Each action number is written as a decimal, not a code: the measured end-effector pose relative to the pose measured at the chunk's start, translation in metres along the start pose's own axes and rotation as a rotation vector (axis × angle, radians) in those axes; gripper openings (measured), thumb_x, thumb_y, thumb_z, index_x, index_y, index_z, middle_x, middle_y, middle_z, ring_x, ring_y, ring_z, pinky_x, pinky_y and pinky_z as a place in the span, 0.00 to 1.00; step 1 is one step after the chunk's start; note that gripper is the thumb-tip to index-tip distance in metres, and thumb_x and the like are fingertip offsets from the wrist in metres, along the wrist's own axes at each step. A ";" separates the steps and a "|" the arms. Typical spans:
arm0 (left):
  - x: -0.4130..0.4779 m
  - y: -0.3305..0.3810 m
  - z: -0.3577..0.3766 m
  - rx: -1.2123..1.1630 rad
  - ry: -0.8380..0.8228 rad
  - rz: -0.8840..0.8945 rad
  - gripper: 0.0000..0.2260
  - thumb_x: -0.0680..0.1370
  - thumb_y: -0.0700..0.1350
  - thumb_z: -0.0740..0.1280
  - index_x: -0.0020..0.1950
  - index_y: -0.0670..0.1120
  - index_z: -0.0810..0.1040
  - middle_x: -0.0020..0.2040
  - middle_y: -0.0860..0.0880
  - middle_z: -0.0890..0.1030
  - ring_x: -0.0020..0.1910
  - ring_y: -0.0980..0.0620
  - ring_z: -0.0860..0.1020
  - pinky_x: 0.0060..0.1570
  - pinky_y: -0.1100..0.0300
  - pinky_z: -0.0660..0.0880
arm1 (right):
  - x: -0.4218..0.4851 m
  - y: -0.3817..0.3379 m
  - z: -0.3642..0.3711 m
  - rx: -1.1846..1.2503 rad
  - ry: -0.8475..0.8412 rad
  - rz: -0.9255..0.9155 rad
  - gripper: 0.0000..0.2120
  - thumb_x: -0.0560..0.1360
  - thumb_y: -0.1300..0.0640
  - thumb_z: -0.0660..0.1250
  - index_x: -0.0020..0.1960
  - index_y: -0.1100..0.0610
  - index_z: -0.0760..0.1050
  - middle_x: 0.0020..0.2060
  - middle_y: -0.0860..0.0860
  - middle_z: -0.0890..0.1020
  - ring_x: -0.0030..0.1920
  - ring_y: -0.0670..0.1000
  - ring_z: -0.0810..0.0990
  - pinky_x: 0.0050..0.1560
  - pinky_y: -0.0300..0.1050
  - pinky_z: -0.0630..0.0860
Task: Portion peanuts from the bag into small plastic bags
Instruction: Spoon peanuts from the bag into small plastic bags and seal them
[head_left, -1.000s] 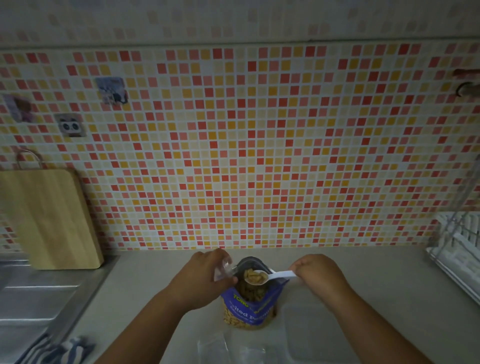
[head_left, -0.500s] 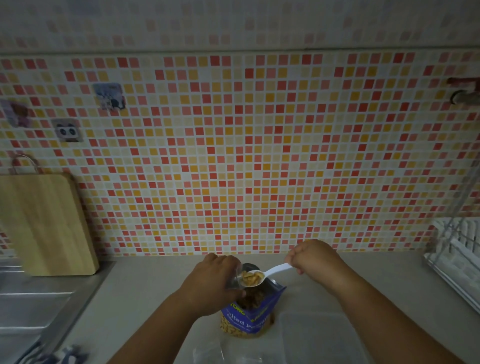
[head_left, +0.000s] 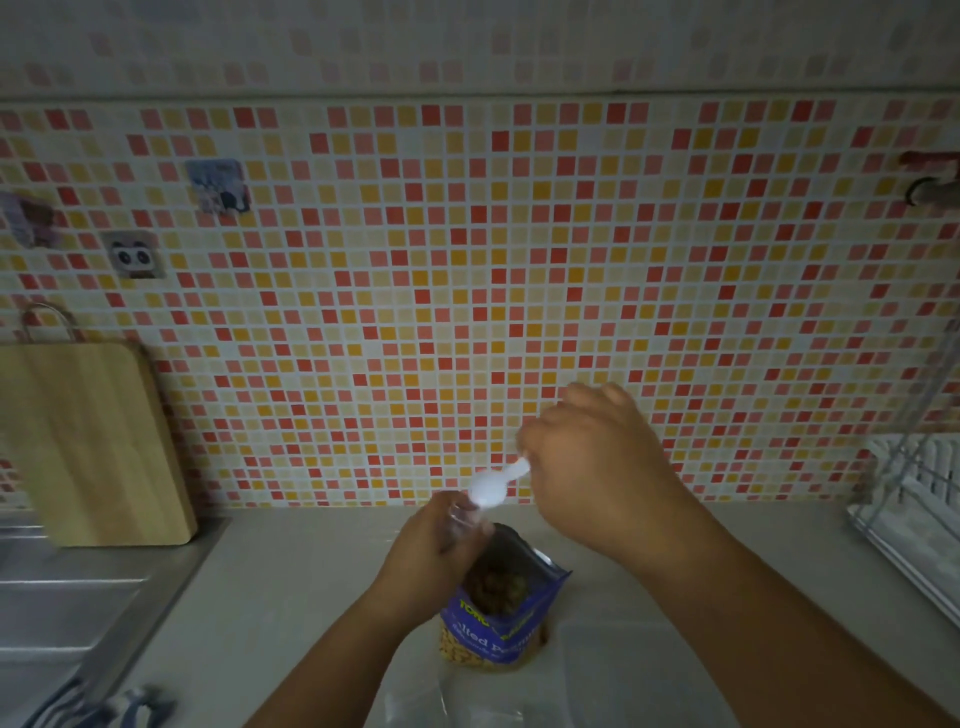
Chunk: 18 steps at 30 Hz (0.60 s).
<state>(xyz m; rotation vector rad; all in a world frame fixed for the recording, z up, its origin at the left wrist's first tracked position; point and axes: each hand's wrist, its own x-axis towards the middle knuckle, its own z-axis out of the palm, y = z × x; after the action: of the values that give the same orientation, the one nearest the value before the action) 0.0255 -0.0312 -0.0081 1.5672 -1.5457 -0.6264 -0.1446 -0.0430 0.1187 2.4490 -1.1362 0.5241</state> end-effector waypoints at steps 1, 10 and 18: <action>-0.003 0.001 -0.004 -0.077 0.023 -0.027 0.09 0.76 0.53 0.65 0.55 0.55 0.72 0.49 0.54 0.79 0.44 0.59 0.77 0.39 0.66 0.73 | -0.004 0.005 0.004 -0.004 0.079 0.064 0.07 0.66 0.56 0.65 0.39 0.52 0.81 0.32 0.46 0.81 0.39 0.50 0.71 0.44 0.44 0.57; -0.038 0.010 -0.016 -0.957 -0.006 -0.225 0.15 0.74 0.53 0.61 0.57 0.49 0.76 0.52 0.47 0.80 0.47 0.47 0.76 0.49 0.53 0.72 | -0.066 -0.031 0.106 0.083 -0.198 0.254 0.11 0.49 0.50 0.78 0.25 0.49 0.77 0.21 0.48 0.76 0.28 0.48 0.76 0.26 0.42 0.71; -0.065 0.009 0.001 -1.037 -0.173 -0.215 0.23 0.74 0.50 0.54 0.65 0.43 0.74 0.67 0.38 0.74 0.67 0.39 0.71 0.69 0.37 0.61 | -0.064 -0.070 0.074 1.434 -0.190 0.746 0.10 0.74 0.50 0.67 0.45 0.55 0.82 0.43 0.53 0.86 0.48 0.52 0.84 0.57 0.51 0.78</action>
<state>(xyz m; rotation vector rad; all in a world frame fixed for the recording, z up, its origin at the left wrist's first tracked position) 0.0121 0.0327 -0.0137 0.8714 -0.8750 -1.4254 -0.1158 0.0032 0.0110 3.0105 -2.3188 1.8827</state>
